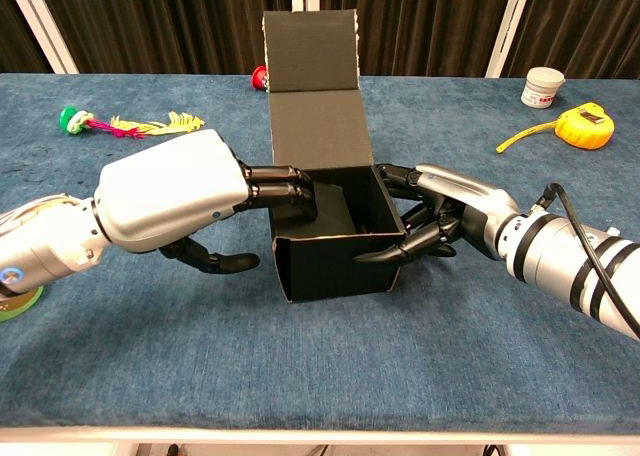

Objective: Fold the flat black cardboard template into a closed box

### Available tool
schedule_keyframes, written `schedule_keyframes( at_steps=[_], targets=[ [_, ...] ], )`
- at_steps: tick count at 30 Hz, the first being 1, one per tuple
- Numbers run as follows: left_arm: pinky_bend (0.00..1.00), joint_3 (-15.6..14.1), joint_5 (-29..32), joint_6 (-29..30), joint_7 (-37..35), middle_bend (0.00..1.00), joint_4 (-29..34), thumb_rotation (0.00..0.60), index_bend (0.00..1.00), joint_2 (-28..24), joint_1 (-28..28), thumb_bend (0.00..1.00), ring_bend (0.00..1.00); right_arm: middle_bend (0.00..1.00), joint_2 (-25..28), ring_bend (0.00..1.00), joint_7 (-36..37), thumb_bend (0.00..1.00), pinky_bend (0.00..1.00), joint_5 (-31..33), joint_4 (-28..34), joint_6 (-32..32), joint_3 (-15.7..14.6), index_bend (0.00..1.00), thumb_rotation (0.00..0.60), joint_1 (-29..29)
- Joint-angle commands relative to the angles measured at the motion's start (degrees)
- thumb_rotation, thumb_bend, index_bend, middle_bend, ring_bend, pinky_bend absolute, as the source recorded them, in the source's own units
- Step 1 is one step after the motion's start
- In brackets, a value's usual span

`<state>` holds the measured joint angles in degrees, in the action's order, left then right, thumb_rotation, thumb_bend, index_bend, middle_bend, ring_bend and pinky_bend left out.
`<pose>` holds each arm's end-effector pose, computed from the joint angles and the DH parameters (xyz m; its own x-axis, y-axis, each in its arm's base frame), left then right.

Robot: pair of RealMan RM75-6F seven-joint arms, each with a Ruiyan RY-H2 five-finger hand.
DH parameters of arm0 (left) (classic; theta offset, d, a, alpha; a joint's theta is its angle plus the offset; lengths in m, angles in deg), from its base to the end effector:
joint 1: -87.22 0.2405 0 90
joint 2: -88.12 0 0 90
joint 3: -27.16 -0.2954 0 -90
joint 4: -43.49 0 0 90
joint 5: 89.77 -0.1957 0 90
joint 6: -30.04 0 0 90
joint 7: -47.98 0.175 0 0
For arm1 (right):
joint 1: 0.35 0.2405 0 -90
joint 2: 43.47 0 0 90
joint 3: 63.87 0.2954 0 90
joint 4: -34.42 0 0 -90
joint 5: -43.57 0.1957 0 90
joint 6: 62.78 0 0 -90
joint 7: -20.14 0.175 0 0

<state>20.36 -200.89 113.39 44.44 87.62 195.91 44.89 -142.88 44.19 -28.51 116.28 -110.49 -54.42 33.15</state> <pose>-0.1454 0.3189 -0.0868 0.4821 -0.1520 0.8628 0.3338 -0.8787 -0.3414 -0.1791 -0.3242 -0.0980 -0.3202 -0.6075 0.7269 -0.9147 -0.0013 -0.4041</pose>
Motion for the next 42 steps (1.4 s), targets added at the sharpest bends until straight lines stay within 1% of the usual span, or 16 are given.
schedule_keyframes(
  at_steps=[1, 8, 17, 22, 24, 25, 28, 31, 36, 42],
  targets=[
    [1.00, -0.21, 0.16, -0.67, 1.13, 0.37, 0.59, 0.600, 0.38, -0.39, -0.16, 0.23, 0.68, 0.40, 0.12, 0.75, -0.19, 0.43, 1.00, -0.32, 0.23, -0.04, -0.27, 0.31, 0.600, -0.02],
    [1.00, -0.44, 0.54, -3.24, 3.21, 0.37, 2.25, 0.600, 0.38, -1.28, -1.33, 0.23, 0.68, 0.37, 0.88, 0.75, -1.27, 0.44, 1.00, -1.74, 1.06, -0.49, -0.87, 0.28, 0.600, 0.12],
    [1.00, -0.70, 1.12, -7.69, 7.57, 0.38, 4.68, 0.600, 0.40, -2.29, -2.79, 0.22, 0.68, 0.34, 1.21, 0.74, -2.03, 0.44, 1.00, -2.43, 1.77, -0.91, -1.60, 0.24, 0.600, 0.04],
    [1.00, -1.03, 1.24, -9.37, 9.47, 0.40, 4.80, 0.600, 0.46, -2.43, -3.20, 0.22, 0.69, 0.34, 1.26, 0.74, -2.13, 0.44, 1.00, -2.64, 2.25, -1.37, -1.70, 0.23, 0.600, -0.10],
    [1.00, -1.13, 1.02, -9.27, 10.05, 0.43, 4.56, 0.600, 0.51, -2.34, -3.33, 0.22, 0.70, 0.34, 1.25, 0.74, -2.17, 0.44, 1.00, -2.71, 2.42, -1.45, -1.76, 0.23, 0.600, -0.11],
    [1.00, -1.11, 0.93, -9.12, 10.33, 0.48, 4.40, 0.600, 0.54, -2.29, -3.37, 0.23, 0.71, 0.34, 1.22, 0.74, -2.14, 0.44, 1.00, -2.69, 2.49, -1.49, -1.75, 0.23, 0.600, -0.12],
    [1.00, -1.24, 0.43, -8.31, 10.56, 0.58, 3.63, 0.600, 0.61, -2.03, -3.54, 0.23, 0.73, 0.34, 1.12, 0.74, -1.89, 0.44, 1.00, -2.64, 2.67, -1.62, -1.72, 0.23, 0.600, -0.19],
    [1.00, -1.31, -0.27, -6.56, 10.17, 0.62, 2.40, 0.600, 0.66, -1.65, -3.67, 0.24, 0.74, 0.34, 1.04, 0.74, -1.44, 0.44, 1.00, -2.57, 2.88, -1.94, -1.62, 0.23, 0.600, -0.38],
    [1.00, -0.99, -0.70, -3.64, 8.98, 0.64, 0.84, 0.600, 0.67, -1.24, -3.68, 0.24, 0.74, 0.34, 1.16, 0.74, -0.41, 0.44, 1.00, -2.50, 3.54, -2.57, -1.36, 0.23, 0.600, -0.80],
    [1.00, -0.85, -0.49, -2.71, 8.71, 0.61, 0.52, 0.600, 0.65, -1.30, -3.65, 0.24, 0.74, 0.34, 1.29, 0.74, 0.06, 0.44, 1.00, -2.55, 4.01, -3.08, -1.30, 0.23, 0.600, -1.10]
  ],
)
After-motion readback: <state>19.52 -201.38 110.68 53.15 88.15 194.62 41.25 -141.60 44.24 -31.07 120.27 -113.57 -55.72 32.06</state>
